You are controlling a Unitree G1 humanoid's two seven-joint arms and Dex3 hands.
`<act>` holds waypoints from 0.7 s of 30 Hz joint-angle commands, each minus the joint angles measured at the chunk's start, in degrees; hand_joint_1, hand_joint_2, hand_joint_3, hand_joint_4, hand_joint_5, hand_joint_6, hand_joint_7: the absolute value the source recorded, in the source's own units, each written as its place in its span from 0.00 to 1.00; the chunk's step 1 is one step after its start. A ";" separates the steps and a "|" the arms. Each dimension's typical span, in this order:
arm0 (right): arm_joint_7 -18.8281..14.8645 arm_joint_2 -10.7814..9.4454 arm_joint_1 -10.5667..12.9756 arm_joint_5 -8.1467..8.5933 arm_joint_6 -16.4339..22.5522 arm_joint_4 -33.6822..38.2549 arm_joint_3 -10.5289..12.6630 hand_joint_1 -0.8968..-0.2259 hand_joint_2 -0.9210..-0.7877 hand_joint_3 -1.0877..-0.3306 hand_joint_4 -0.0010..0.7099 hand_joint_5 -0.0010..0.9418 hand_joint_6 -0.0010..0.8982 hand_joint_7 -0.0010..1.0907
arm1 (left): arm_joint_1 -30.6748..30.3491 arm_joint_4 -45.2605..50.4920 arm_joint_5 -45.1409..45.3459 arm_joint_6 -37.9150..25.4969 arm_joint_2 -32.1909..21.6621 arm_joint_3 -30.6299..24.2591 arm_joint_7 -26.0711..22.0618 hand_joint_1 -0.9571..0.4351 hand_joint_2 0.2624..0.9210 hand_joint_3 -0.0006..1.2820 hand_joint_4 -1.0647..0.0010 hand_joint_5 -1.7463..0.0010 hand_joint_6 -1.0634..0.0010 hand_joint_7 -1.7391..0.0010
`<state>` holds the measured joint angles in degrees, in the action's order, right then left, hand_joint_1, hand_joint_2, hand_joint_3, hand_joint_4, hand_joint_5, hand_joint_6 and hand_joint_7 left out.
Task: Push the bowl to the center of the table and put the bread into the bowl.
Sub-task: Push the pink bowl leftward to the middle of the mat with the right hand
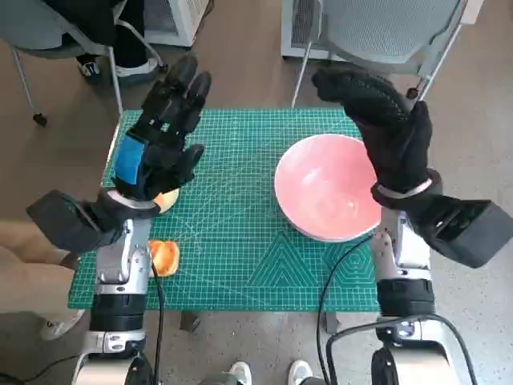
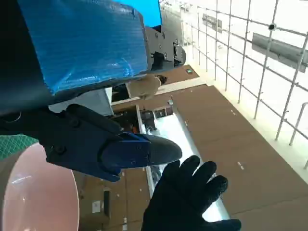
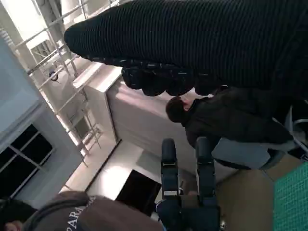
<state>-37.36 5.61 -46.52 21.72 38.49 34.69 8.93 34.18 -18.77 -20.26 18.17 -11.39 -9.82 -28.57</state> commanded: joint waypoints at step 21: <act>-1.89 0.42 -0.62 0.60 0.20 1.24 0.19 0.31 0.00 0.26 0.15 0.00 0.00 0.35 | 0.71 0.63 0.20 -0.05 -0.28 -0.08 0.25 0.20 1.00 0.31 0.92 1.00 0.88 0.90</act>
<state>-38.57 5.78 -47.17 22.35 38.64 35.23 8.98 34.18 -18.68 -20.26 18.17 -11.40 -9.80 -28.40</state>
